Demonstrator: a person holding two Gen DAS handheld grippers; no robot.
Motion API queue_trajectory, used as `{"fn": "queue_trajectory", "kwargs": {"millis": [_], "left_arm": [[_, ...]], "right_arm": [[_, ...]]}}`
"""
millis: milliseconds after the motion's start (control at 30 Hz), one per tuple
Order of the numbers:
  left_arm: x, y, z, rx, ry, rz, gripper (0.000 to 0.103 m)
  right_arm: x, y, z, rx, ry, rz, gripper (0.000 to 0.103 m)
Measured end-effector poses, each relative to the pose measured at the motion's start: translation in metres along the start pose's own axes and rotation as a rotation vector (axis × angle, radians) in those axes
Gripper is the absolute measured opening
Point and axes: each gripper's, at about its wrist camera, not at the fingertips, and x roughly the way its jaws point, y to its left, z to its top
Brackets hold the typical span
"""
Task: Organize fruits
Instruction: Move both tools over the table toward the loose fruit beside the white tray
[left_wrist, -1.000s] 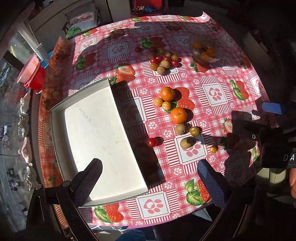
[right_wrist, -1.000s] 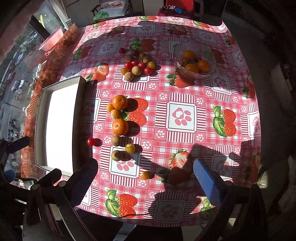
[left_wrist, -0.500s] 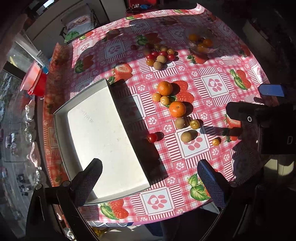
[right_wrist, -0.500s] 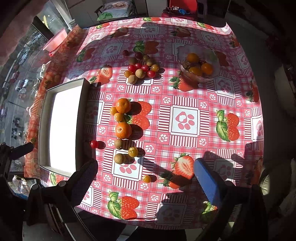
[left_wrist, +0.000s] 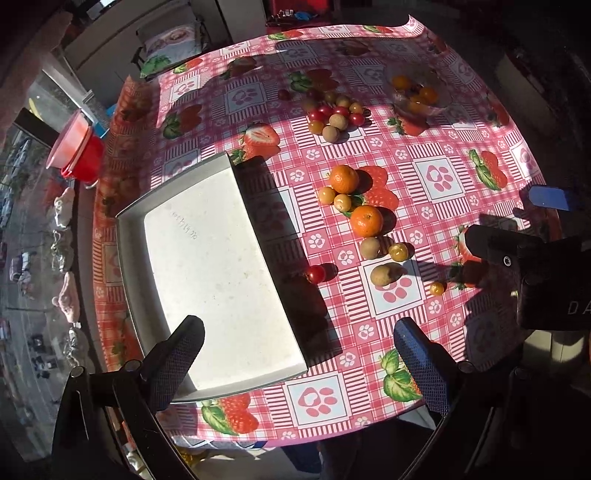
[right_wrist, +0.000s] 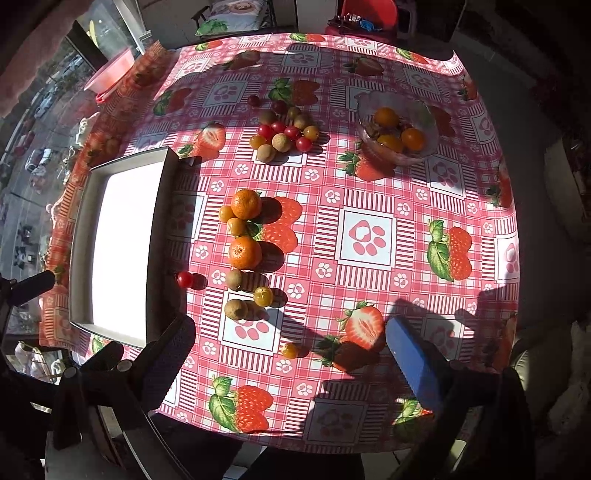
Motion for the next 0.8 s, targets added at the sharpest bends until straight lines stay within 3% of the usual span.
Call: {"fn": "queue_trajectory", "kwargs": {"millis": [800], "left_arm": [[0.0055, 0.0010, 0.0019, -0.003, 0.006, -0.019, 0.103]], "right_arm": [[0.0046, -0.0045, -0.0001, 0.016, 0.014, -0.001, 0.103]]}}
